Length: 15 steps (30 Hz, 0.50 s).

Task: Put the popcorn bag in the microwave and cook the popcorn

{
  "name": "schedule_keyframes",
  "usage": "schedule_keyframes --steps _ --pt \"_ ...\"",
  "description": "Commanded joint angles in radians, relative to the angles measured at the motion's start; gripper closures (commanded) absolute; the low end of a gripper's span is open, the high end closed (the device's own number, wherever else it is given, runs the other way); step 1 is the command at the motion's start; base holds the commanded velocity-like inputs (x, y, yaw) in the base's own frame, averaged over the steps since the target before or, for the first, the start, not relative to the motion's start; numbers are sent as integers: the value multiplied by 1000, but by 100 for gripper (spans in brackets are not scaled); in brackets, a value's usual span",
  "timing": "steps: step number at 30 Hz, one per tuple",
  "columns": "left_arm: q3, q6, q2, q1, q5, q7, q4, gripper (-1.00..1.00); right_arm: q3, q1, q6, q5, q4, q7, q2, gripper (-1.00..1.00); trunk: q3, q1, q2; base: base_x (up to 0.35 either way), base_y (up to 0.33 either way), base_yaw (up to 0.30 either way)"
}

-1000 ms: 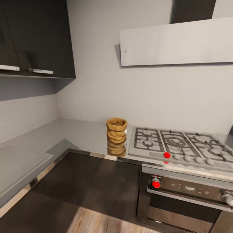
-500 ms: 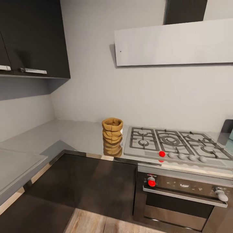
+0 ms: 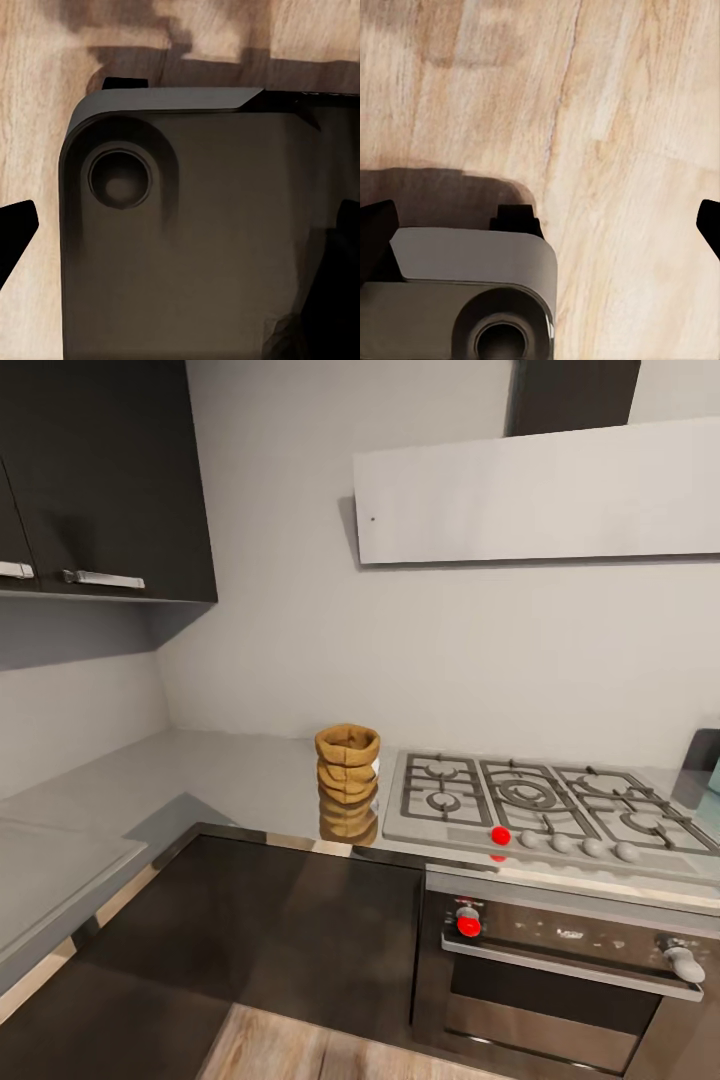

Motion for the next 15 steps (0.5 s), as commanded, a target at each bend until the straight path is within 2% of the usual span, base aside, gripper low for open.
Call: schedule_keyframes --steps 1,7,10,15 --pt "3 -3 0 0 3 -2 0 -100 -8 -1 -5 10 3 -4 1 -100 -1 0 -1 0 0 0" --pt "5 -3 0 0 4 7 1 -100 -9 -1 -6 12 3 -4 0 -100 -1 0 -1 0 0 0" --pt "5 -3 0 0 6 8 1 -100 -10 -1 -7 12 3 -4 0 -100 8 -12 20 0 0 0" --pt "3 -3 0 0 40 4 1 -100 -9 -1 -7 13 3 -4 1 -100 24 -31 55 0 0 0"
